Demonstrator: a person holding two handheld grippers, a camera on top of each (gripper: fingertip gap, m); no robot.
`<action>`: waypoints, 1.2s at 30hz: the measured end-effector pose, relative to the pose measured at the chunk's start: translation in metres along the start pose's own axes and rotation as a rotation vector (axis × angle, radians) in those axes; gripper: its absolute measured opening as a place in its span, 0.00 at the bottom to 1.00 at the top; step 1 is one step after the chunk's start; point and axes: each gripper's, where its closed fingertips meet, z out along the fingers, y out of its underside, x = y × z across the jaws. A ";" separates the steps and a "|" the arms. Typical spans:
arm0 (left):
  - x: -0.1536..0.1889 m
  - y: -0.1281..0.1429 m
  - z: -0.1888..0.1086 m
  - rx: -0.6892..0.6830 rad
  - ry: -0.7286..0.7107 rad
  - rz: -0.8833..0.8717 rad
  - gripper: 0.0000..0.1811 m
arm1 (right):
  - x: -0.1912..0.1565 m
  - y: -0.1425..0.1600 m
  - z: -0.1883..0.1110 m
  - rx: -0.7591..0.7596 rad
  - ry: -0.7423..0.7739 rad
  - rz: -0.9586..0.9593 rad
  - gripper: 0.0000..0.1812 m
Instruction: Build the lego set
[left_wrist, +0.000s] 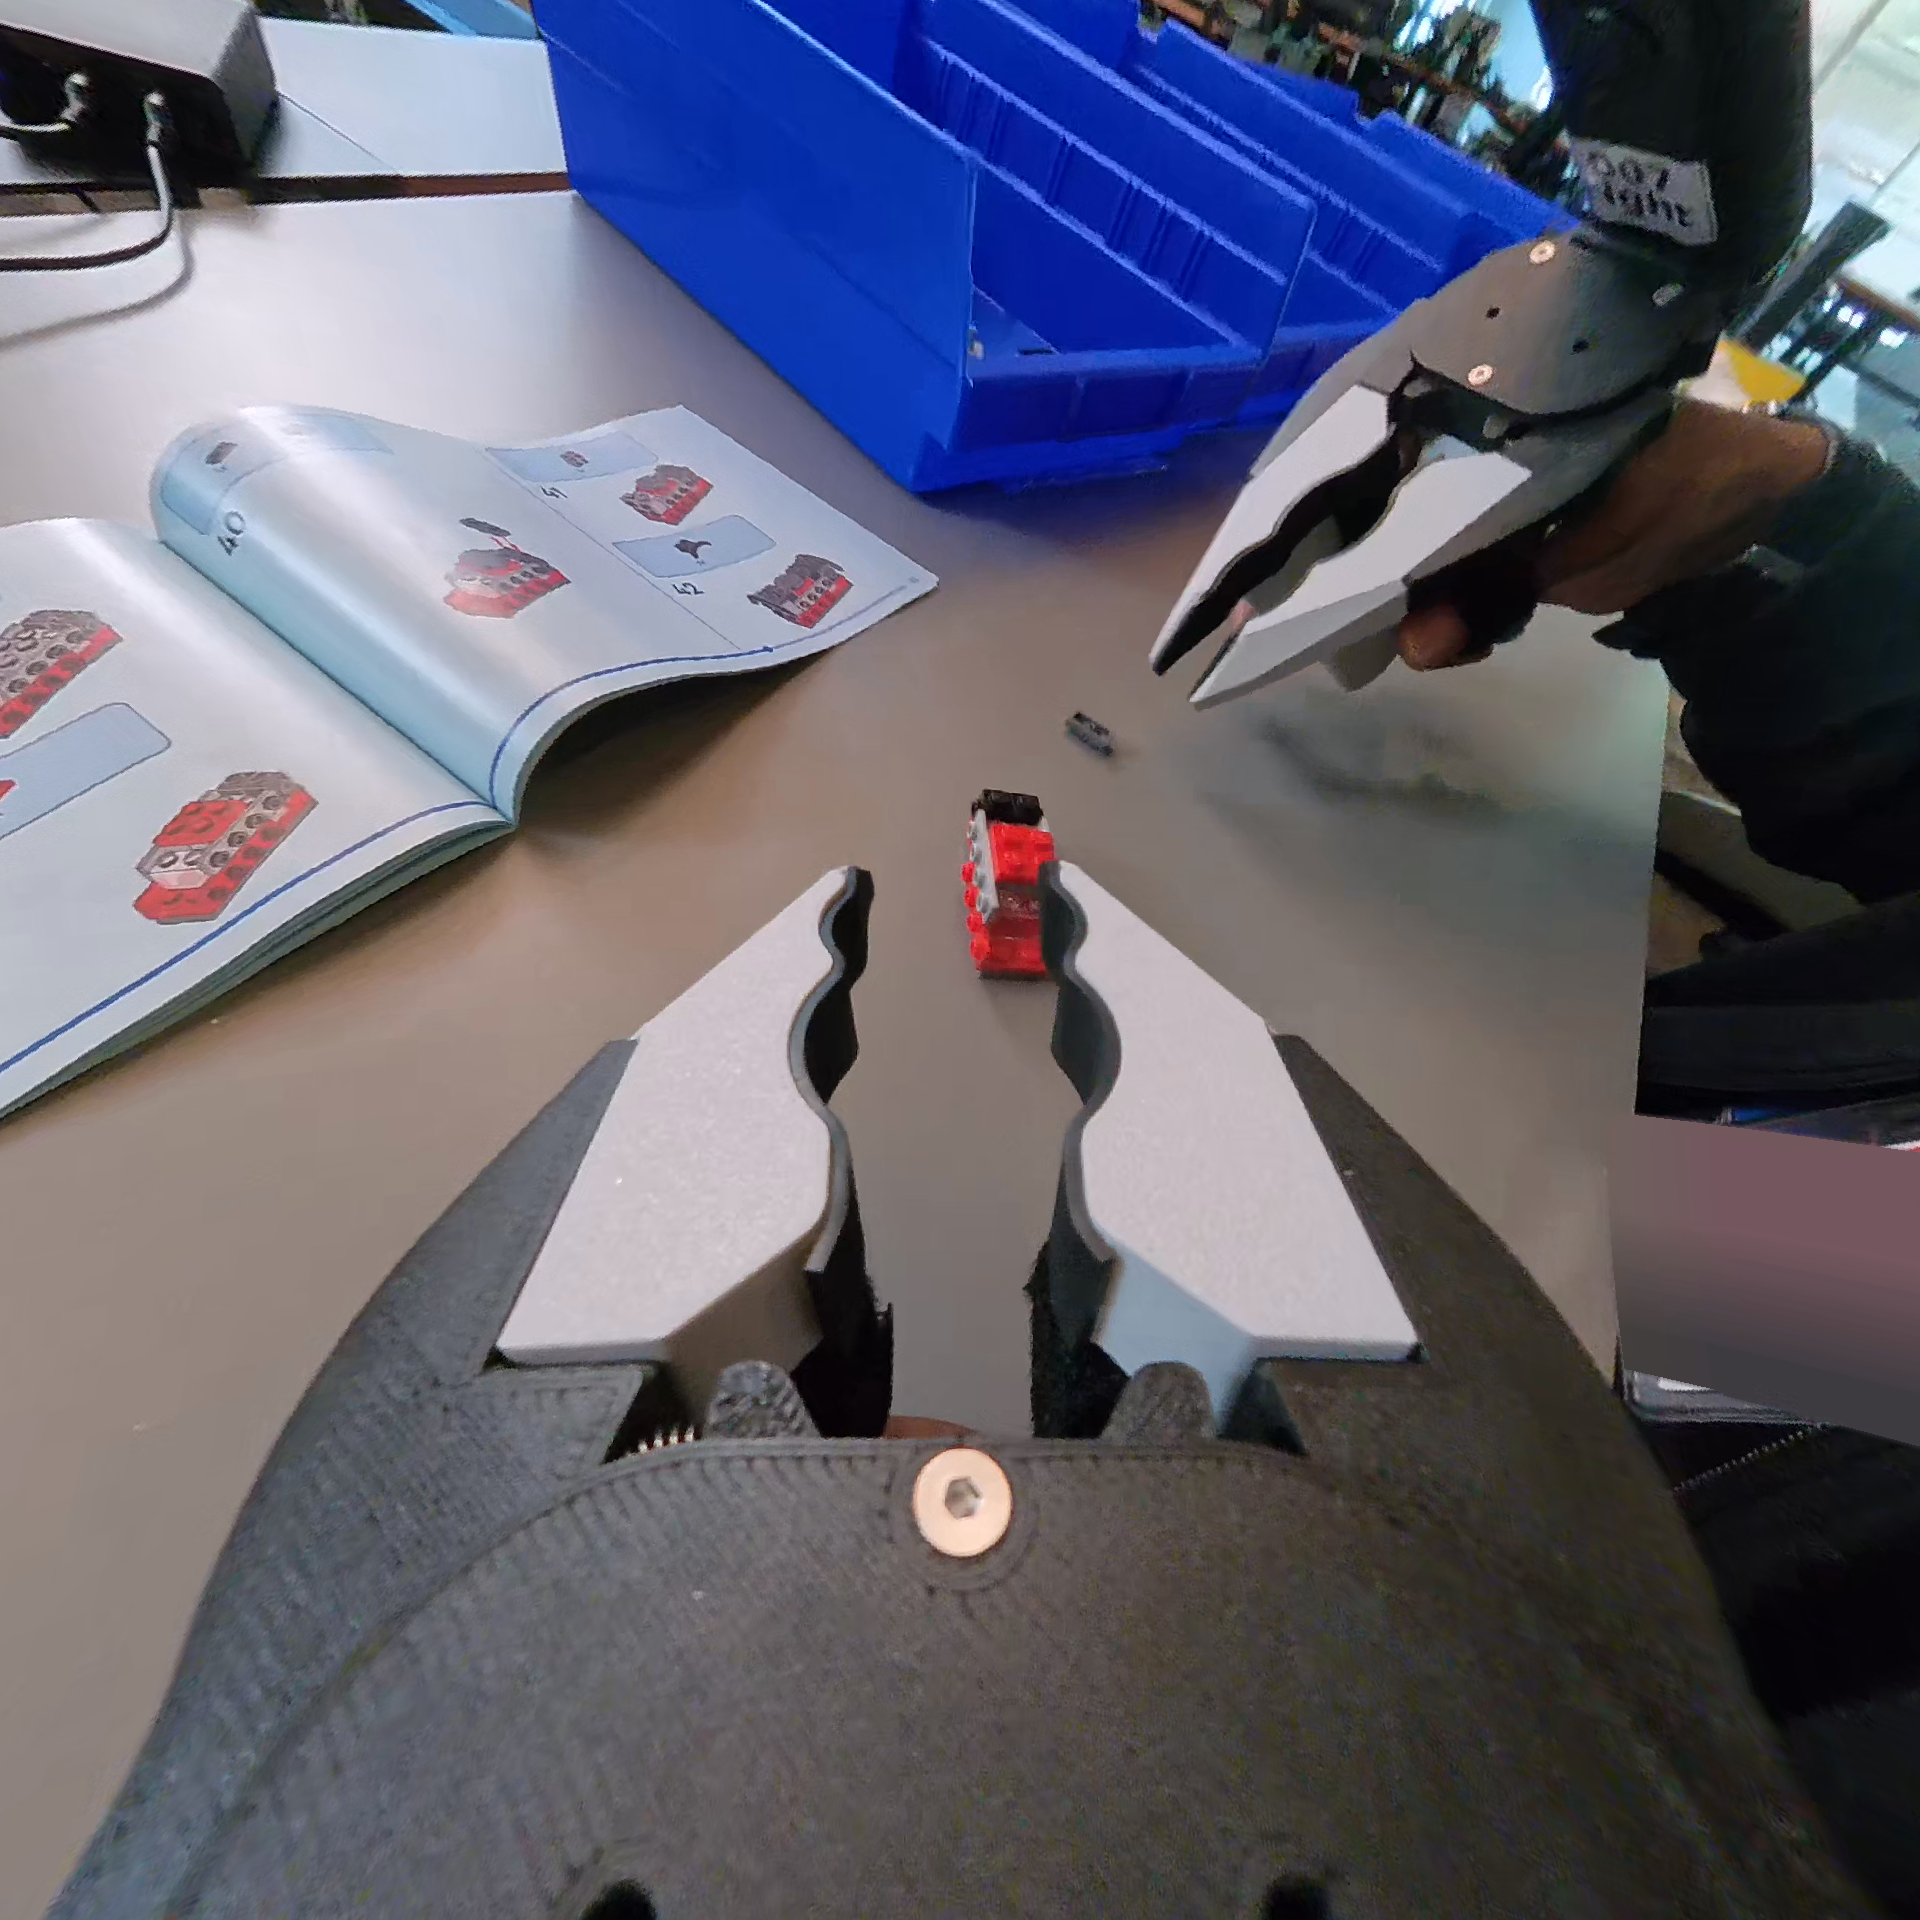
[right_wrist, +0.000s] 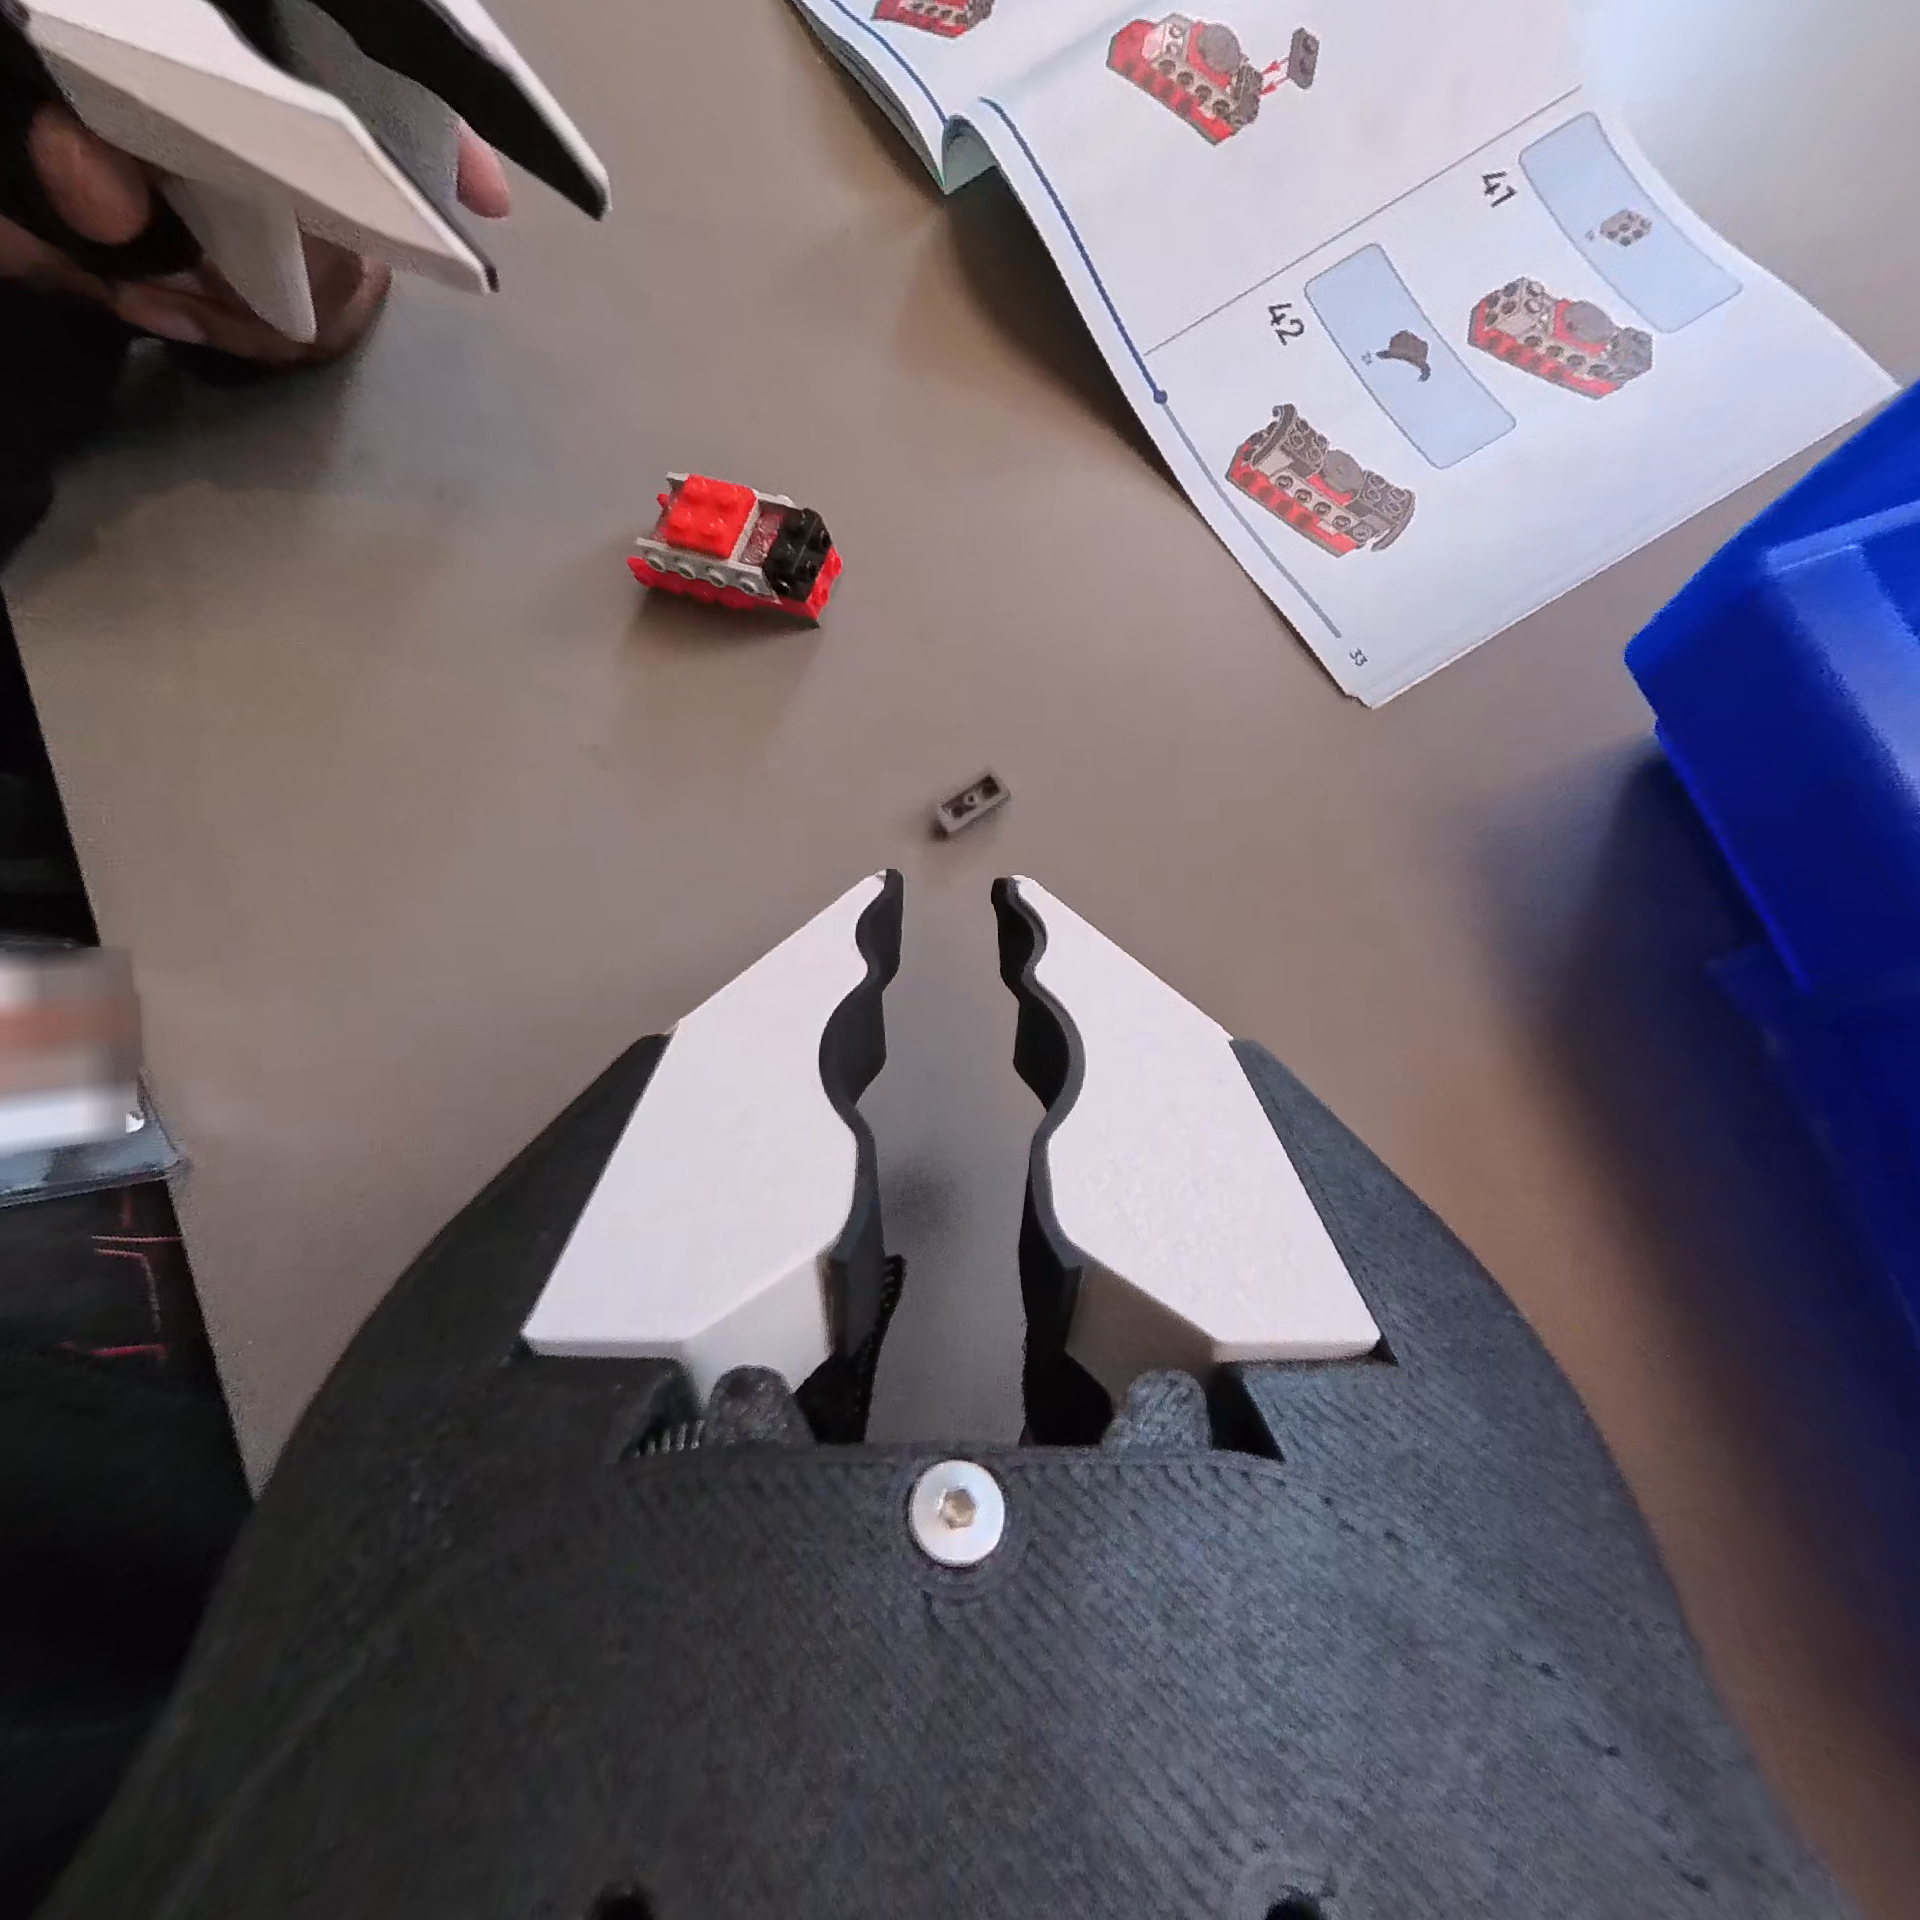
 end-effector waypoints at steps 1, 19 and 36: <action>0.001 0.002 0.002 -0.014 -0.002 0.012 0.19 | 0.000 0.000 0.002 -0.002 0.004 -0.007 0.10; 0.004 0.007 0.005 -0.050 0.000 0.037 0.19 | -0.013 -0.026 0.020 0.090 -0.074 -0.114 0.10; 0.018 0.028 0.044 -0.253 -0.078 0.207 0.25 | -0.011 -0.011 0.027 0.028 -0.044 -0.113 0.14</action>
